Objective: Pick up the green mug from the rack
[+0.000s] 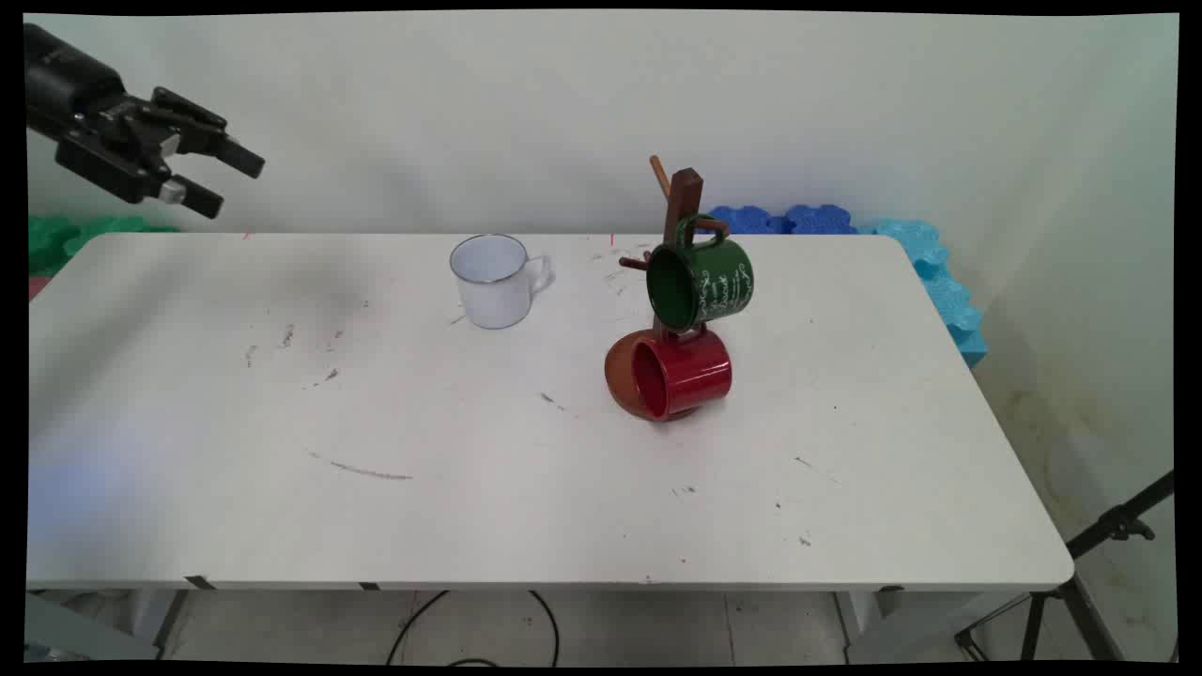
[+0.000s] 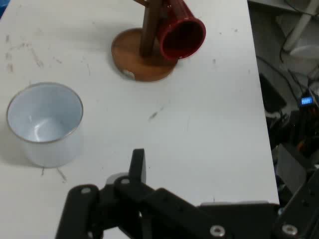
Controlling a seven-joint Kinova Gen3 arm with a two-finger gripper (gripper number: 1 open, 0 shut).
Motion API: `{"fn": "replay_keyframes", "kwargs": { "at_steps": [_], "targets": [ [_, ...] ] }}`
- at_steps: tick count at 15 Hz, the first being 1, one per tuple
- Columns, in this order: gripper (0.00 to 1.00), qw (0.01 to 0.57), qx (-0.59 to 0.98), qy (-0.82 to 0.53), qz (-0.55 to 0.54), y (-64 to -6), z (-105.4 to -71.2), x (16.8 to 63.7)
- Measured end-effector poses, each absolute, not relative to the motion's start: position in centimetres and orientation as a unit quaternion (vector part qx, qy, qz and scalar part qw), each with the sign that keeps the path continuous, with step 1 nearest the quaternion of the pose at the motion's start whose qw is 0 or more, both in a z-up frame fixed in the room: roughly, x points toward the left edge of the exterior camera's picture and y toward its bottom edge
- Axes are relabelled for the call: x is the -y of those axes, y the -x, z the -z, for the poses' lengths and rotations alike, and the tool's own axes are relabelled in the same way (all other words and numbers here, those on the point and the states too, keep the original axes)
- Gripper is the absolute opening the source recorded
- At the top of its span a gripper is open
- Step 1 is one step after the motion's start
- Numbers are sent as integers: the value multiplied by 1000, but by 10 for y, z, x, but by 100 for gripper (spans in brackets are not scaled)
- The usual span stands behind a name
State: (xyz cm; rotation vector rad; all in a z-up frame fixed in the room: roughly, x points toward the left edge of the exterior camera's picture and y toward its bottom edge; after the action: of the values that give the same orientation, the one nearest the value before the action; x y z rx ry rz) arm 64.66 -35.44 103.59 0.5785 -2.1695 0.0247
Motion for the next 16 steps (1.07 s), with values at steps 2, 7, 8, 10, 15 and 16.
{"fn": "replay_keyframes", "kwargs": {
  "at_steps": [2, 7, 8, 10, 15, 16],
  "targets": [
    [100, 437, 865, -247, -12, -632, -1041, 353],
    [100, 443, 848, -289, -18, -578, -1049, 354],
    [100, 444, 845, -297, -20, -565, -1049, 355],
    [100, 443, 838, -318, -24, -533, -1048, 358],
    [100, 433, 825, -361, -29, -459, -1032, 365],
    [100, 437, 822, -364, -29, -440, -1029, 365]
  ]
}}
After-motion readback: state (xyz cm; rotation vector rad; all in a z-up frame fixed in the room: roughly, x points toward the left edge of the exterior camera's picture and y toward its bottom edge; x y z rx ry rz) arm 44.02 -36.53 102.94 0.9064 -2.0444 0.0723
